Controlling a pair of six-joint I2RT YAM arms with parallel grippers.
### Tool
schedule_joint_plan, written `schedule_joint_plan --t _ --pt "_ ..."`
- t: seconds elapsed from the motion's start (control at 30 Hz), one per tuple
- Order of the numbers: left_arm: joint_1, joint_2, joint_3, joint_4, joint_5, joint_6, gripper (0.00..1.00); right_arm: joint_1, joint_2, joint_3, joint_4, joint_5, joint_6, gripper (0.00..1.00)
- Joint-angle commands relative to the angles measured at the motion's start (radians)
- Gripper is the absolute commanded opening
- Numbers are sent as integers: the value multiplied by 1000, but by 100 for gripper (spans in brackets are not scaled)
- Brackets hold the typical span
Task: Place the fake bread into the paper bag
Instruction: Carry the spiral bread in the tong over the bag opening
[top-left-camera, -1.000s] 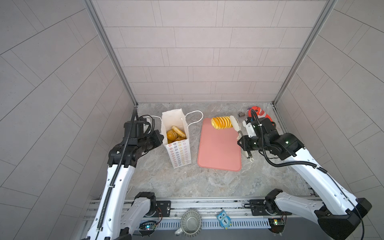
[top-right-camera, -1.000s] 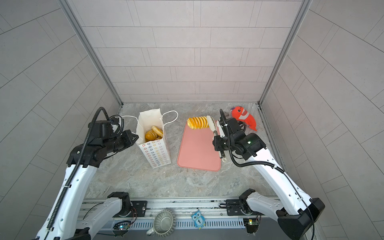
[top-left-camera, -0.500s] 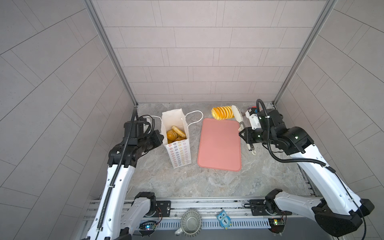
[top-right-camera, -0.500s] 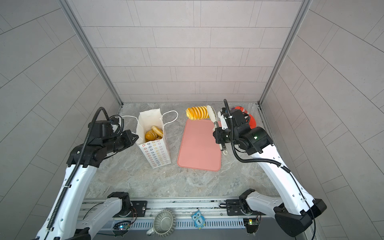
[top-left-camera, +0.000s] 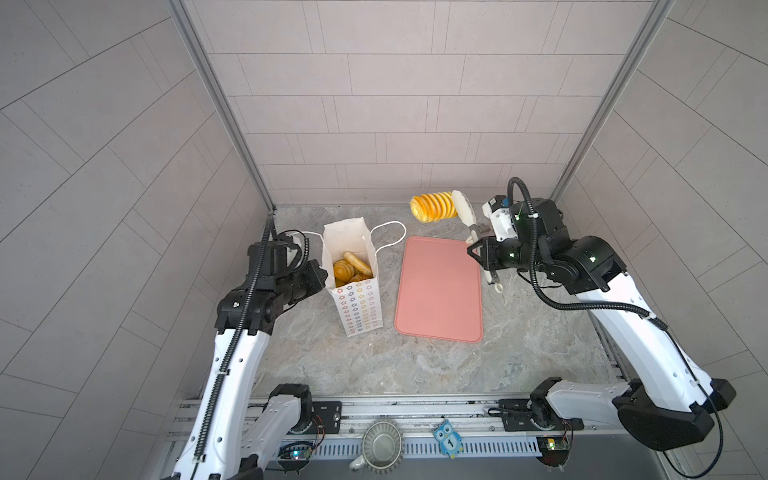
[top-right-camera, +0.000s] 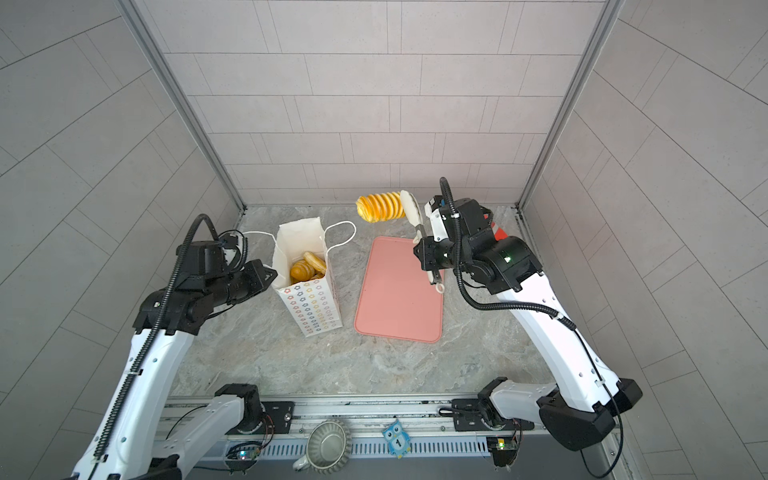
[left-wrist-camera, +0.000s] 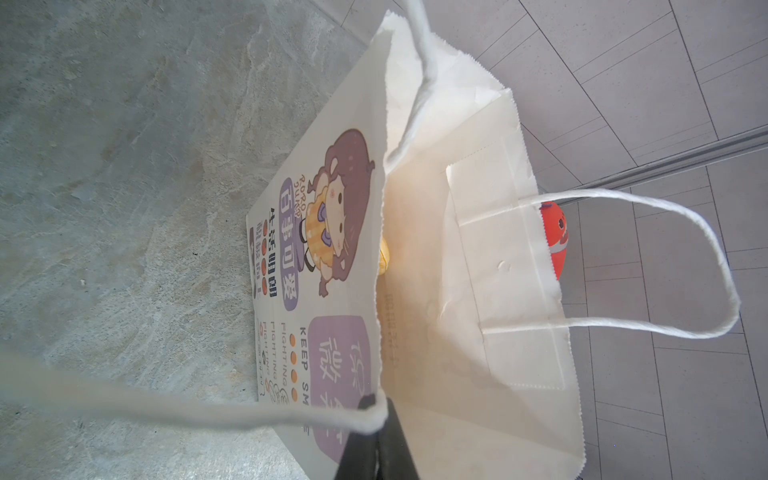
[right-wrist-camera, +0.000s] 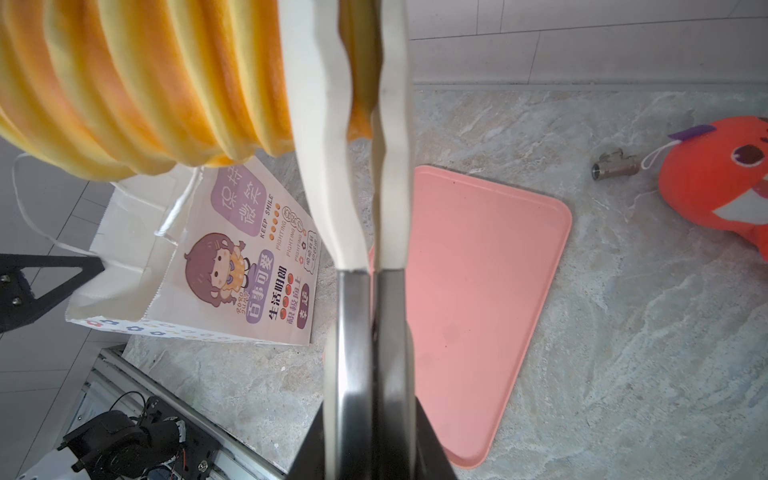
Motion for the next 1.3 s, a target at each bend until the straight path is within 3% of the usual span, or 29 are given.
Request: schedule_joint_plan --t 0.0,0.47,1.0,1.27 --pt "4 -18 24 3 2 7 5 53 25 71 9 43 -14 23" --pt "4 -21 26 -10 5 9 5 240 221 308 -49 176 -122 23" --pt "5 -28 33 -27 -1 13 5 322 378 463 -116 298 -277 23" --pt "4 -24 35 -32 -2 18 5 385 437 528 -131 418 -373 22"
